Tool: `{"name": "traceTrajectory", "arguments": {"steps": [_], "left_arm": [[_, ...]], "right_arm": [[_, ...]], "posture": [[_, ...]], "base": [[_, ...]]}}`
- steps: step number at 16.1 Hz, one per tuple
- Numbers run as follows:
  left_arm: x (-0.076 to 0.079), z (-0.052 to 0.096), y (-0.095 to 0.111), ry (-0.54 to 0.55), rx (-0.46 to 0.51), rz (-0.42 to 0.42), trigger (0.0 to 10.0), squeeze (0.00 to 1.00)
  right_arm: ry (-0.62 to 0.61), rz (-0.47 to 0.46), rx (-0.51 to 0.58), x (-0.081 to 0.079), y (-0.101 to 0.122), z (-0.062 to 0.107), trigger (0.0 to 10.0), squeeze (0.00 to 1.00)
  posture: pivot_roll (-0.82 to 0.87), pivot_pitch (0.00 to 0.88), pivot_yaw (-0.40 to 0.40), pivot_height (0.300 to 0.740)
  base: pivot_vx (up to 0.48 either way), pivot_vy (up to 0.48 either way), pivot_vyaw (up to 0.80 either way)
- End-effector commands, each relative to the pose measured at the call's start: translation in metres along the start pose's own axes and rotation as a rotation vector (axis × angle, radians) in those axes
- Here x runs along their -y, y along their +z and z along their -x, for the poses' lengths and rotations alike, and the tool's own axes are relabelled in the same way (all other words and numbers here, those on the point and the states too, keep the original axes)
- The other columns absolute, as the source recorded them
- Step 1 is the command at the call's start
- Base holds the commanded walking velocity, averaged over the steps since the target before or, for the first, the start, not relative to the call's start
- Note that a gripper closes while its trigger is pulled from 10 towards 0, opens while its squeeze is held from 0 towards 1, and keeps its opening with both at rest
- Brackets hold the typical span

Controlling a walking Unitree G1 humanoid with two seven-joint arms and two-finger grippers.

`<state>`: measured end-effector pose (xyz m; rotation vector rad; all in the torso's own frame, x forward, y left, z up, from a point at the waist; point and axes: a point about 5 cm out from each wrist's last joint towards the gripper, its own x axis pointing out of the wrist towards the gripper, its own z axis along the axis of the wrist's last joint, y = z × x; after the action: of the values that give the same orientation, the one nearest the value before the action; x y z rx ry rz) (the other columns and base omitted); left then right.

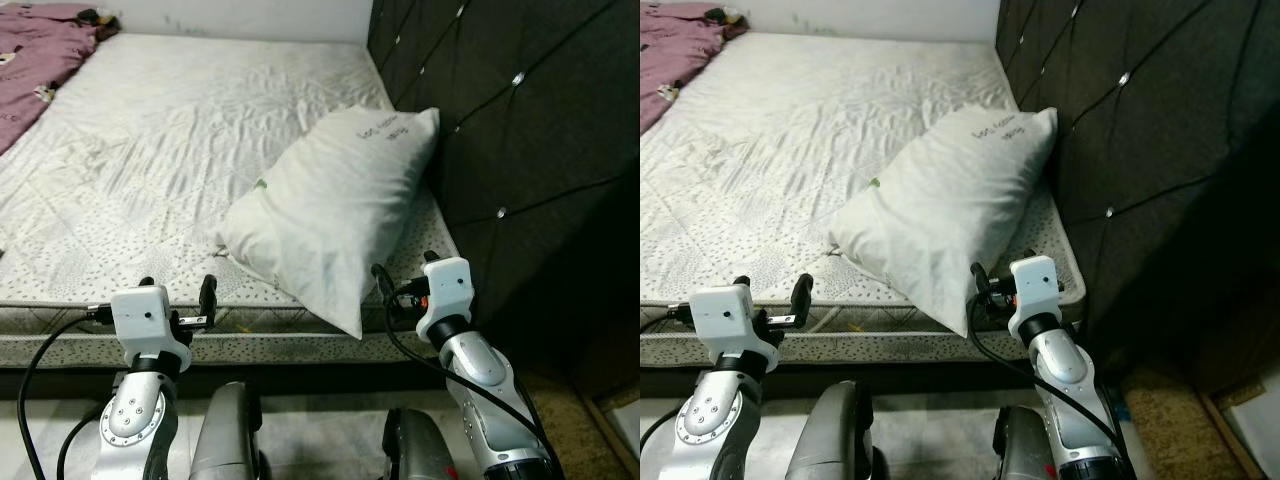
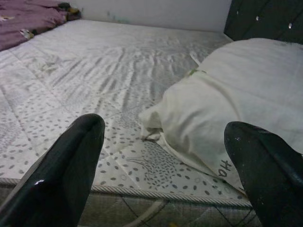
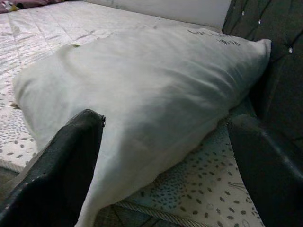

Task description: Clean up the room

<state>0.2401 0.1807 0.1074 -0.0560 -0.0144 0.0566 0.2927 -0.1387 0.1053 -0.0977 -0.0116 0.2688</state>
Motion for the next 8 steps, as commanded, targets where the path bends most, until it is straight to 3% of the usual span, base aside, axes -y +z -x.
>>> {"name": "traceTrajectory", "arguments": {"steps": [1,4,8], "left_arm": [[0.0026,0.0,-0.0009,-0.017,-0.001,0.003,10.0,0.0],[0.0034,-0.0003,-0.0013,-0.02,-0.002,0.004,10.0,0.0],[0.0039,-0.0001,-0.0015,-0.021,-0.002,0.005,10.0,0.0]], "right_arm": [[-0.001,0.002,0.01,0.0018,0.001,-0.0011,10.0,0.0],[0.001,0.0,0.011,0.002,0.0009,-0.0011,10.0,0.0],[0.006,0.005,0.011,0.0014,0.0007,-0.0012,10.0,0.0]], "posture": [[0.04,0.092,-0.025,0.582],[0.04,0.091,-0.026,0.582],[0.04,0.092,-0.028,0.582]], "base": [[0.0,0.0,0.0],[0.0,0.0,0.0],[0.256,0.0,0.0]]}}
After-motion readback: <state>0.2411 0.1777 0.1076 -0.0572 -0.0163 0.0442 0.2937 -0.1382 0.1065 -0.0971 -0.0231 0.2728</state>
